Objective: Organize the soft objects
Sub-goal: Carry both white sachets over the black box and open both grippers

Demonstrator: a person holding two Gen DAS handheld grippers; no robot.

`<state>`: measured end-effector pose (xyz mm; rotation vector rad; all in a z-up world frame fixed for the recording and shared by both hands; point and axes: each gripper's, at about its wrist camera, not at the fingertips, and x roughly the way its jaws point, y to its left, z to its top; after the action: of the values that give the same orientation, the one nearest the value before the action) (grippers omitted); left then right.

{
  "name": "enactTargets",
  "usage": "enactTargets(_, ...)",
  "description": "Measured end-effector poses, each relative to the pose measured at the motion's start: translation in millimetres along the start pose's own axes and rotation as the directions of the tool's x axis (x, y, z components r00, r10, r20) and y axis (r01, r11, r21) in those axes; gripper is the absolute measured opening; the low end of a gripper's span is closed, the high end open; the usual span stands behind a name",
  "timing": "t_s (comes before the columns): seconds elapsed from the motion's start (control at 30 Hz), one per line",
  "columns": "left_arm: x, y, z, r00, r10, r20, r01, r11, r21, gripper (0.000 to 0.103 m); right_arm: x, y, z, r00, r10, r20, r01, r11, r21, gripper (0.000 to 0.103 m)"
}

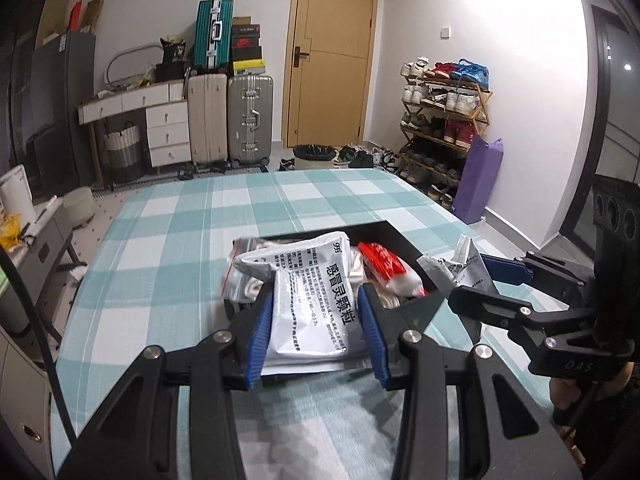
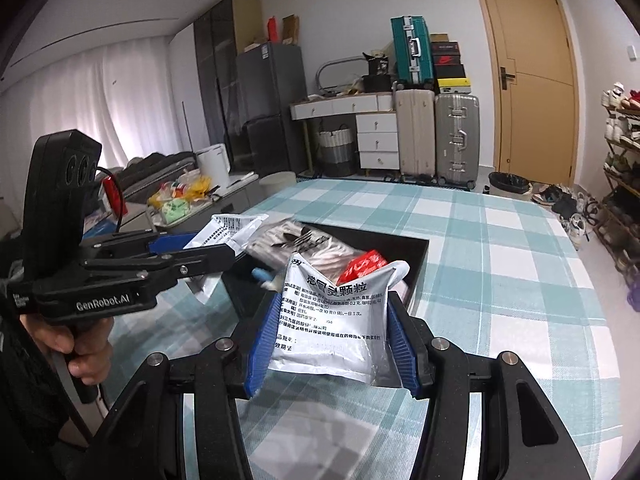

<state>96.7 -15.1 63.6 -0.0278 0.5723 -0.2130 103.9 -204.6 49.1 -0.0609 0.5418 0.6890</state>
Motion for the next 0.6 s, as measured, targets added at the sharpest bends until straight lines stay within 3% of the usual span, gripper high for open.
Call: enactTargets(0.6, 42.8, 3.8, 15.7, 0.999, 0.024, 0.029, -0.024, 1.0, 0.003, 0.041, 47.8, -7.3, 24.9, 1.0, -0.018, -0.022, 0.019, 1.0, 0.009, 0.052)
